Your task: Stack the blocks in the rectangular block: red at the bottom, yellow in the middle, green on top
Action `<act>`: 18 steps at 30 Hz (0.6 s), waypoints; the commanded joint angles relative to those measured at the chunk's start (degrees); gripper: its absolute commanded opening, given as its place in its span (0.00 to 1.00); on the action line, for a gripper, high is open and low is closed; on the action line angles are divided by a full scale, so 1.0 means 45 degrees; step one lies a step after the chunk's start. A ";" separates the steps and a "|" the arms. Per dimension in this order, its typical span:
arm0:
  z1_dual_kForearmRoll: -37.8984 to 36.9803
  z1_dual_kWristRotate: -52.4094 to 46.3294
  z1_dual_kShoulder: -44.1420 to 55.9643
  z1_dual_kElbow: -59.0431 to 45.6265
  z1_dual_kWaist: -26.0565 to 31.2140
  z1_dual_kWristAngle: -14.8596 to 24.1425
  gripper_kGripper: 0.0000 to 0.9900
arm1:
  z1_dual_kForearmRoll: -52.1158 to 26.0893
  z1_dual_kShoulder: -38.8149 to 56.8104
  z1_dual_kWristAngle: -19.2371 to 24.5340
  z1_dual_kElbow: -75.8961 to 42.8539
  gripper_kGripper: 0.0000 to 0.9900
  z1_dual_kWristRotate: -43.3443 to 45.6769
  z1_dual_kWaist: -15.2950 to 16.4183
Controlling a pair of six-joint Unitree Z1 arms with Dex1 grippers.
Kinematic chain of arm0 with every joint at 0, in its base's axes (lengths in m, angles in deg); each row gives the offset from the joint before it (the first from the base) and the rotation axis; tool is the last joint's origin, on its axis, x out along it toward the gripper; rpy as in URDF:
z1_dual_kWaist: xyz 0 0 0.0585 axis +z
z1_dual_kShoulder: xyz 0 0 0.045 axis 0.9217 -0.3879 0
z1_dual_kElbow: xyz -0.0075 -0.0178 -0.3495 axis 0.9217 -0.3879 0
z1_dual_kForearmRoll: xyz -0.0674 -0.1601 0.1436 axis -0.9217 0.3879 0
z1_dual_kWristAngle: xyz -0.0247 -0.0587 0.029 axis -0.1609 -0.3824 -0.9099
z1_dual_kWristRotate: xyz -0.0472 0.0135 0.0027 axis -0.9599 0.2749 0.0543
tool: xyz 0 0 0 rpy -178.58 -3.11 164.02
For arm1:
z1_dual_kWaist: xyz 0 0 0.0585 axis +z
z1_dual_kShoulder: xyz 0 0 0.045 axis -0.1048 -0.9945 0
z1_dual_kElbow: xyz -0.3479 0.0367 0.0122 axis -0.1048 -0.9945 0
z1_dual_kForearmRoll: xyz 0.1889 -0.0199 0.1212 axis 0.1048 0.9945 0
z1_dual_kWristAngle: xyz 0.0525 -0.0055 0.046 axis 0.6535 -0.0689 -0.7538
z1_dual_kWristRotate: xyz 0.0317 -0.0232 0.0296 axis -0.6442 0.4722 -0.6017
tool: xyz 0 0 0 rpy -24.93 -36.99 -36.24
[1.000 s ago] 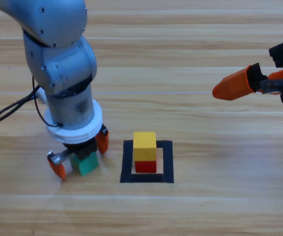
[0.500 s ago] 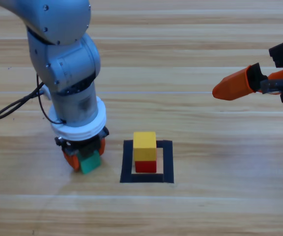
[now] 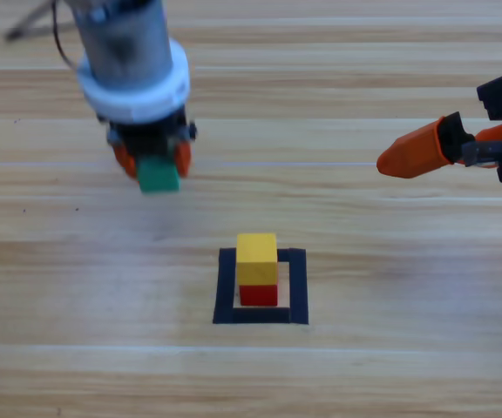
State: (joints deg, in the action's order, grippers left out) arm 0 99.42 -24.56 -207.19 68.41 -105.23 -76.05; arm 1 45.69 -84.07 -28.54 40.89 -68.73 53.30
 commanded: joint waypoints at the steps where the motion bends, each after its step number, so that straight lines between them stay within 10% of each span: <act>1: 0.1072 0.1562 -0.0207 0.1381 0.0704 0.0114 0.03 | -0.0192 -0.0364 -0.0196 -0.0341 1.00 -0.0010 -0.0352; 18: 0.1697 0.4082 -0.0559 0.2416 -0.1152 -0.1156 0.00 | -0.0134 -0.0247 -0.0235 -0.0438 1.00 -0.0010 -0.0352</act>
State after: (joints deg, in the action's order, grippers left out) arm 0 106.64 -6.05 -207.14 78.37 -106.39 -80.39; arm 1 45.69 -84.07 -28.59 40.70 -68.73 53.30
